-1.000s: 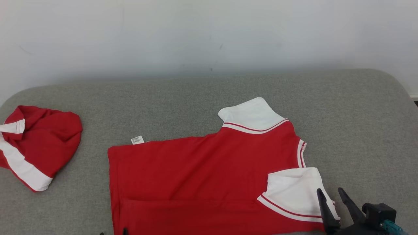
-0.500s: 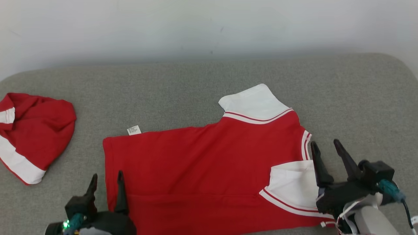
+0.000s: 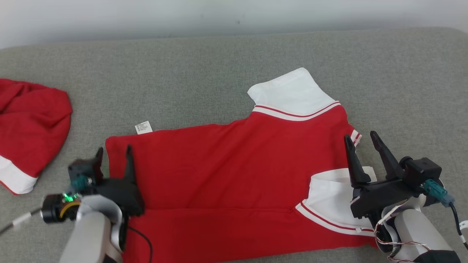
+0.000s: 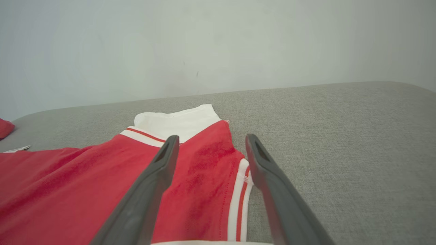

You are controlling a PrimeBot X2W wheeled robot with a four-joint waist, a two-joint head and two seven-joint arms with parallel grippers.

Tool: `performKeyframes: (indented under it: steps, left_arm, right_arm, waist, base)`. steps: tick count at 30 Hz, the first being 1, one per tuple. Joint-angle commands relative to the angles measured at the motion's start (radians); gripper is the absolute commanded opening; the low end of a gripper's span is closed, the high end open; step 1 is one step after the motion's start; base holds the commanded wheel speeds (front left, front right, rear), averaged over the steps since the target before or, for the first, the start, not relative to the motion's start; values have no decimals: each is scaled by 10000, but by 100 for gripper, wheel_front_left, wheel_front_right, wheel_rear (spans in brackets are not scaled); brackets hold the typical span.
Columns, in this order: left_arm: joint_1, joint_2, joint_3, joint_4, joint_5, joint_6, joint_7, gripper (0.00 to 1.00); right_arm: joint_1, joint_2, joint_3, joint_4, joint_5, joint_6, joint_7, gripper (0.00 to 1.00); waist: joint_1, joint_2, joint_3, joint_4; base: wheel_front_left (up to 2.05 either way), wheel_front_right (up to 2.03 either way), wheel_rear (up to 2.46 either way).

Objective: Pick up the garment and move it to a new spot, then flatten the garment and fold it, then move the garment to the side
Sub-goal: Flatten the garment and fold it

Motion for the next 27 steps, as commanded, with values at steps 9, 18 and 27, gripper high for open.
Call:
performKeyframes:
  steps: [9, 18, 27]
  left_arm:
    - [-1828, 945, -337, 766, 93, -372, 2644, 100]
    - [-2704, 1516, -777, 706, -684, -863, 6235, 100]
    - [-2689, 2001, -1657, -165, -1576, -918, 8353, 100]
  right_arm:
    - [-371, -48, -12, -34, 141, -28, 1, 100]
    - [-949, -173, 202, 96, 251, -28, 2, 100]
    - [-1242, -259, 375, 181, 346, -28, 1, 100]
  waist:
    - [-2, -1, 404, 11]
    - [-2, -1, 692, -62]
    - [-2, -1, 863, -115]
  base:
    - [0, 0, 0]
    - [0, 0, 0]
    - [0, 0, 0]
